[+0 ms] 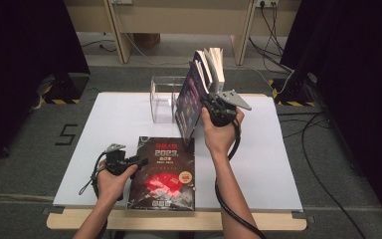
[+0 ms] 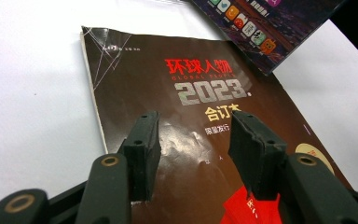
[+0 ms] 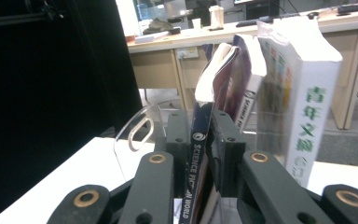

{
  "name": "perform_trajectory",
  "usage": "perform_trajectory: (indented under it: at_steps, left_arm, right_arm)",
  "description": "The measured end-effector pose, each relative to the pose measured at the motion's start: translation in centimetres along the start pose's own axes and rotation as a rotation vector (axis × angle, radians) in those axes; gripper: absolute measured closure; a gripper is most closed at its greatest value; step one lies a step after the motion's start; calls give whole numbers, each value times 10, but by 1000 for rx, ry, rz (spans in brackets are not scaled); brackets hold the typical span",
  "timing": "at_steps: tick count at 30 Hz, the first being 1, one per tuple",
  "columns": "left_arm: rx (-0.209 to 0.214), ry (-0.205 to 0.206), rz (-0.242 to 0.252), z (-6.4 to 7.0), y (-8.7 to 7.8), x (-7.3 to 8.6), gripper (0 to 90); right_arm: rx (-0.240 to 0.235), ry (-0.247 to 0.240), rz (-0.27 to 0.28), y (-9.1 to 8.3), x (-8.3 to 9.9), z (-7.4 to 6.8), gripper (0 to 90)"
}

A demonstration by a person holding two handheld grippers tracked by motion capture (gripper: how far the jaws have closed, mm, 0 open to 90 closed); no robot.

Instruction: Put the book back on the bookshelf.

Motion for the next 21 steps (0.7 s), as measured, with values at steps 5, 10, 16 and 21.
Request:
perform_trajectory:
  at_steps: [5, 10, 16, 21]
  left_arm:
    - [3, -1, 3, 1, 1, 0, 520]
    - [2, -1, 2, 1, 1, 0, 520]
    - [5, -2, 2, 1, 1, 0, 520]
    - [6, -1, 1, 1, 2, 0, 520]
  right_arm:
    - [13, 1, -7, -4, 5, 3, 773]
    - [32, 10, -15, -7, 9, 5, 751]
    - [46, 16, -48, -5, 16, 9, 705]
    - [56, 32, -58, 0, 17, 13, 669]
Point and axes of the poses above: each handheld gripper's, and its own axes: y roughly forward along the jaws, x roughly out of its underside, z roughly to its right, the point moved 7 cm from there along y, roughly forward along the jaws, and after that the axes turned 2 degrees about x, right-handed, at the moved point
